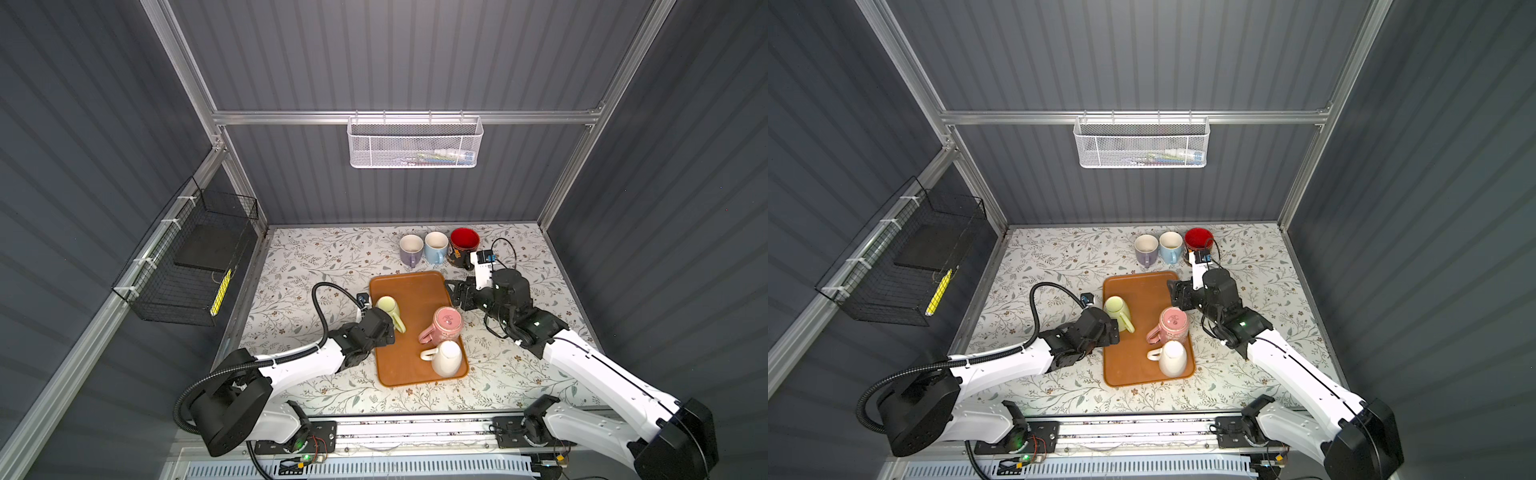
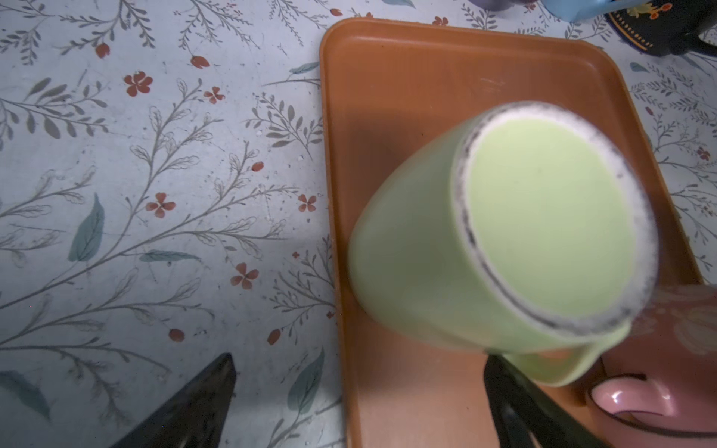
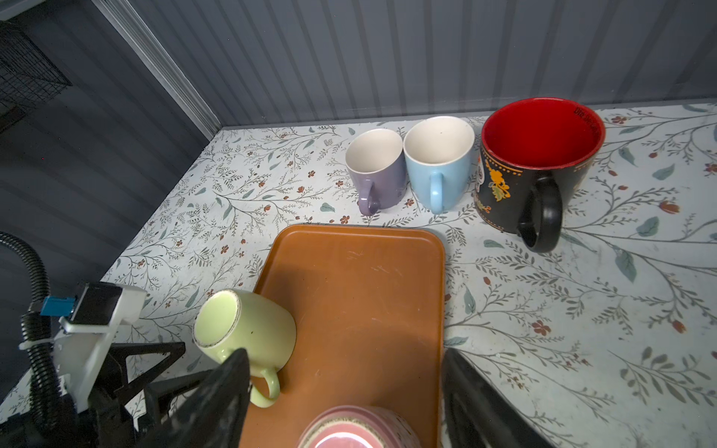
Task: Turn the mug right side up
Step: 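Lift and rotate the light green mug opening-up with the left gripper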
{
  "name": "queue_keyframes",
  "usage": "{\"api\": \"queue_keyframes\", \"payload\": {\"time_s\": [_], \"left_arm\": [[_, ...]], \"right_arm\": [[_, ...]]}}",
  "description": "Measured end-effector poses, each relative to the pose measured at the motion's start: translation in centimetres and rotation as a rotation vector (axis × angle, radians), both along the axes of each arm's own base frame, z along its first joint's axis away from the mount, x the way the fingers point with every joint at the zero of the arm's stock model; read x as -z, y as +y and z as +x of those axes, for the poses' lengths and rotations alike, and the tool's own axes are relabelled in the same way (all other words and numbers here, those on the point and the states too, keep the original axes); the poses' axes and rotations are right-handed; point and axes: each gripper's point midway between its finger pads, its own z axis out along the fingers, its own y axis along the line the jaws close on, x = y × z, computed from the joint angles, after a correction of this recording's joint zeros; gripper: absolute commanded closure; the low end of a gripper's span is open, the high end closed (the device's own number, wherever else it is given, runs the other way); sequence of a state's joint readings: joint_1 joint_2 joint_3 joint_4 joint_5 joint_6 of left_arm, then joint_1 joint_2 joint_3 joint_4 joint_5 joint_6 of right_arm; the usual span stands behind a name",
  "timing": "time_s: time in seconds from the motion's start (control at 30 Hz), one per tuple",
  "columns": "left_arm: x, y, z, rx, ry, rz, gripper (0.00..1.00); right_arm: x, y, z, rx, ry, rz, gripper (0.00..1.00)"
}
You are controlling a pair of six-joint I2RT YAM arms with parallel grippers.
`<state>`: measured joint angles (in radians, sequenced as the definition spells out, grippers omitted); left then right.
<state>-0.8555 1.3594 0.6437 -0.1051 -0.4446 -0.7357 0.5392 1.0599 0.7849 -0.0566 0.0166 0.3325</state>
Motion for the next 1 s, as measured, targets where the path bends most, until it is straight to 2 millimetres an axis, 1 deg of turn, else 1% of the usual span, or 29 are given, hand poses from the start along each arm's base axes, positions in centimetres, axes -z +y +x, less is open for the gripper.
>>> {"api": "queue_keyframes", "payload": {"time_s": [0.23,0.3,0.43,0.53,0.63,0.73,0.83,0.9,1.0], "left_arm": [[-0.9,0.5,-0.4,0.017,0.003,0.025,0.00],[-1.5,0.6,-0.5,0.024,0.001,0.031,0.01],[-3.7,0.5,-0.4,0.035,-0.021,0.020,0.04],[-5.1,0.0,-0.4,0.046,-0.030,0.012,0.05],[-5.9,-1.4,-0.9,0.078,-0.034,0.029,0.04],[-5.8,-3.2,-1.5,0.111,-0.033,0.070,0.04],[-4.9,-4.7,-1.8,0.124,-0.019,0.124,0.03],[-4.2,-5.0,-1.8,0.122,-0.008,0.152,0.03],[-3.2,-4.8,-1.5,0.102,0.008,0.198,0.01]], "right_arm": [[0.0,-0.1,-0.3,-0.005,0.006,-0.001,0.23],[-0.1,-0.1,-0.4,-0.007,0.005,0.000,0.23],[-0.5,-0.2,-0.8,-0.010,-0.006,0.009,0.22],[-0.6,-0.4,-1.0,-0.010,-0.012,0.014,0.22],[-0.5,-0.6,-1.2,0.002,-0.005,0.022,0.23],[-0.2,-1.1,-1.4,0.026,0.004,0.028,0.22],[0.1,-1.7,-1.7,0.049,0.008,0.035,0.22],[0.3,-2.0,-2.1,0.058,0.010,0.039,0.22],[0.3,-2.5,-2.6,0.069,0.006,0.047,0.21]]}}
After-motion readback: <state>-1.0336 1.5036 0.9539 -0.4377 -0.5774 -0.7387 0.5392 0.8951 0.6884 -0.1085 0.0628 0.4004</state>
